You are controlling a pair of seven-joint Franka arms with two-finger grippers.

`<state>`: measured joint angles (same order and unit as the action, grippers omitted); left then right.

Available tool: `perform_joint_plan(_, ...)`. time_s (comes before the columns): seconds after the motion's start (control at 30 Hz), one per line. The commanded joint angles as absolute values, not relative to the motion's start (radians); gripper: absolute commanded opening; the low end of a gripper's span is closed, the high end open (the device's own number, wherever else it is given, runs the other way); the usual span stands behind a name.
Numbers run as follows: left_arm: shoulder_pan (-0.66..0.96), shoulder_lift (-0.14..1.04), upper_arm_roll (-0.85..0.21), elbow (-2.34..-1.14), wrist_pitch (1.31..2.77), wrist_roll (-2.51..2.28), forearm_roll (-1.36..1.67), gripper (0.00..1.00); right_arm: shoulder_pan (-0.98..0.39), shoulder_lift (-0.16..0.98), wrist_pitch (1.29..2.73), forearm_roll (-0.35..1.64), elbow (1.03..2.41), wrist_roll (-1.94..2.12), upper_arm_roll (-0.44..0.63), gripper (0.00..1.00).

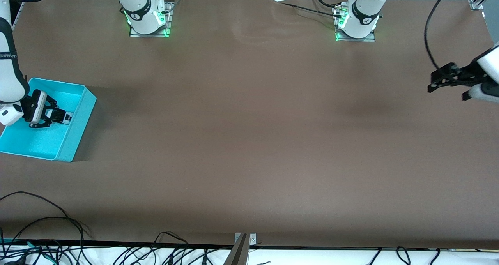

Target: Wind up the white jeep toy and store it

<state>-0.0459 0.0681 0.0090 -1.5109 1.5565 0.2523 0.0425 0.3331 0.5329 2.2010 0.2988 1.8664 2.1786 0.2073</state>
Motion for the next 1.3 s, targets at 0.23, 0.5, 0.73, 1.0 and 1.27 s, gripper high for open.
perform_joint_plan(0.23,-0.044,0.066,-0.017,-1.450,1.482,0.270,0.038,1.00,0.350,0.538,2.203,0.337,1.861,2.215,0.198,1.00)
perform_joint_plan(0.5,-0.051,0.049,-0.041,-1.476,1.488,0.270,0.020,1.00,0.342,0.500,2.114,0.337,1.816,2.209,0.195,1.00)
perform_joint_plan(0.73,-0.051,-0.005,-0.067,-1.548,1.528,0.267,0.002,1.00,0.333,0.489,1.938,0.334,1.654,2.131,0.170,1.00)
perform_joint_plan(1.0,-0.051,-0.005,-0.081,-1.548,1.532,0.259,-0.017,1.00,0.276,0.469,1.731,0.292,1.484,1.864,0.156,1.00)
perform_joint_plan(1.27,-0.054,-0.015,-0.081,-1.568,1.551,0.265,-0.015,1.00,0.163,0.391,1.577,0.242,1.398,1.433,0.155,1.00)
